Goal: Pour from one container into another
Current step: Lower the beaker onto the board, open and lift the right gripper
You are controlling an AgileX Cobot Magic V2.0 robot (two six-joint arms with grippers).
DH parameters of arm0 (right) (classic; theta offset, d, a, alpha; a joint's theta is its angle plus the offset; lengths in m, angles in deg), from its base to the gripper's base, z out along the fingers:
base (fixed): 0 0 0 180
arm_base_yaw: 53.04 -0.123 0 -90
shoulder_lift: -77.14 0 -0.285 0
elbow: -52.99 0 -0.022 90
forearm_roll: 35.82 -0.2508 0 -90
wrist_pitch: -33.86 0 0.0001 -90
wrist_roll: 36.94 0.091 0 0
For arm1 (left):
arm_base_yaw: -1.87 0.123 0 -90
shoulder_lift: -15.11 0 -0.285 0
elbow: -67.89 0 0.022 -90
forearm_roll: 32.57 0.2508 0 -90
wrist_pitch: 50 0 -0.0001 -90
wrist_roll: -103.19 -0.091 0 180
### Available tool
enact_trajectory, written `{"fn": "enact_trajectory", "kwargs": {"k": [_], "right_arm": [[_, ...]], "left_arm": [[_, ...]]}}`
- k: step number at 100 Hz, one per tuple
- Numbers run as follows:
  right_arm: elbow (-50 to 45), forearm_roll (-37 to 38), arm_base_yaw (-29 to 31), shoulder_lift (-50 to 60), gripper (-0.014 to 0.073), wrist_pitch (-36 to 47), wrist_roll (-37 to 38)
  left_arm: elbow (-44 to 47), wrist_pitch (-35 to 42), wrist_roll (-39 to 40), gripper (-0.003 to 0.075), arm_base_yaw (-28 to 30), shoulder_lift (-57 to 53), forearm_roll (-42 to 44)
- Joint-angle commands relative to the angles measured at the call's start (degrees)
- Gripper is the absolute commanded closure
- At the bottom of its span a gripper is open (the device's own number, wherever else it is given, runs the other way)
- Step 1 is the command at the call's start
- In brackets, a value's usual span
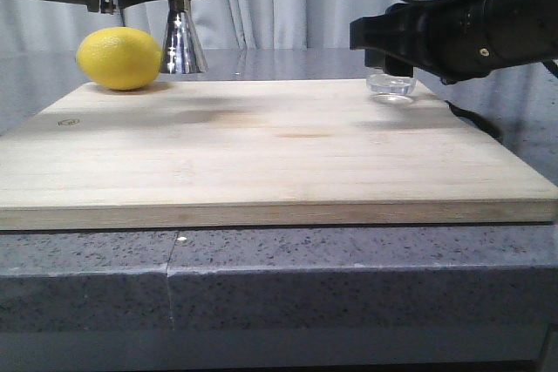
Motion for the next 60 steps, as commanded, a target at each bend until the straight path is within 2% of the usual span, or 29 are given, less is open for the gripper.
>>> {"fn": "enact_trajectory", "kwargs": {"k": [1, 42, 52, 60], "right_arm": [[1.18, 2.22, -0.16, 1.37, 0.0265, 5.2, 0.4], [1.18, 5.12, -0.16, -1.96, 0.0256, 5.11, 0.3], [1.18, 5.27, -0.16, -1.84, 0.0171, 5.33, 0.3], [1.18, 5.27, -0.16, -1.58, 0.0051, 5.33, 0.3]], "left_arm": [[-1.79, -6.33, -0.17, 0.0498, -0.34, -2.34, -4.68], [-1.79, -6.33, -0.17, 0.0498, -0.34, -2.34, -4.68], [-1.79, -6.33, -0.17, 0.0498, -0.34, -2.34, -4.68], [-1.79, -6.33, -0.17, 0.0498, -0.34, -2.34, -4.68]]}}
